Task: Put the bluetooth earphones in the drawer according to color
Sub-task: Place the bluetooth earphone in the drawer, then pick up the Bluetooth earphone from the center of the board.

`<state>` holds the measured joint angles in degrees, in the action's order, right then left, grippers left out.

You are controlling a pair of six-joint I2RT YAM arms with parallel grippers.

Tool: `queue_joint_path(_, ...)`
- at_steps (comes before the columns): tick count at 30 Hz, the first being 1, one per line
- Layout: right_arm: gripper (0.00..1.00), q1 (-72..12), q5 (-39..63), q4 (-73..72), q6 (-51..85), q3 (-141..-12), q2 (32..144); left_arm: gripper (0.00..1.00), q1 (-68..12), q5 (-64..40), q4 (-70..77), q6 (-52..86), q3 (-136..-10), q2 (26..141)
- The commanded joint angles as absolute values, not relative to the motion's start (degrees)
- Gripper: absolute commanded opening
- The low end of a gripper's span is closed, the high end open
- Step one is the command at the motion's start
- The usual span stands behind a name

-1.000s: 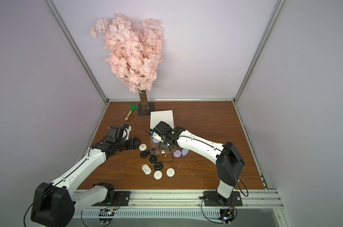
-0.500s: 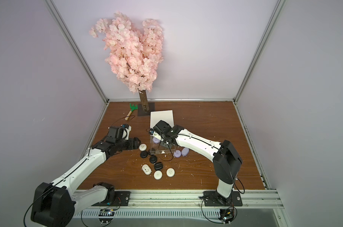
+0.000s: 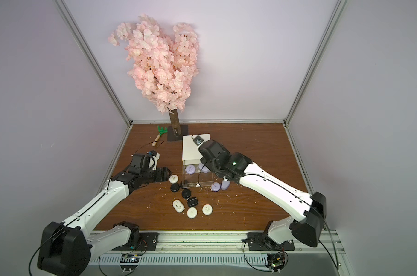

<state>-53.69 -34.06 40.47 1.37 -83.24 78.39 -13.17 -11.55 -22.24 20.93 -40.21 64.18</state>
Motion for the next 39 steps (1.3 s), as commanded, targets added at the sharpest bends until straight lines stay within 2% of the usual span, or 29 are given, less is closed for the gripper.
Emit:
queue_joint_path(1, 0.67, -49.29, -32.85, 54.44, 25.06, -84.02, 78.84, 0.84, -12.93, -11.49, -22.06, 19.91, -39.86, 64.19)
queue_joint_path(5, 0.7, -47.07, -22.65, 55.9, 33.61, -77.7, 79.23, 0.84, -12.96, -11.29, -22.06, 19.91, -39.9, 64.41)
queue_joint_path(9, 0.76, -46.21, -20.89, 52.59, 39.83, -70.29, 78.47, 0.84, -12.92, -10.87, -22.23, 20.03, -39.74, 64.09)
queue_joint_path(20, 0.71, -39.52, -13.35, 36.92, 45.61, -56.36, 76.12, 0.84, -12.92, -10.94, -22.2, 19.96, -39.77, 64.41)
queue_joint_path(24, 0.72, -38.04, -10.23, 32.06, 46.9, -54.94, 78.18, 0.84, -12.95, -10.91, -22.24, 19.95, -39.81, 64.42)
queue_joint_path(28, 0.8, -37.78, -9.62, 31.33, 48.32, -56.2, 81.27, 0.84, -12.92, -11.06, -22.24, 19.86, -39.8, 64.25)
queue_joint_path(32, 0.83, -37.45, -9.37, 31.38, 49.51, -57.09, 83.86, 0.84, -12.97, -10.96, -22.3, 19.84, -39.82, 64.11)
queue_joint_path(39, 0.83, -36.84, -7.85, 29.79, 51.37, -56.61, 86.4, 0.84, -12.96, -10.98, -22.26, 19.85, -39.81, 63.89)
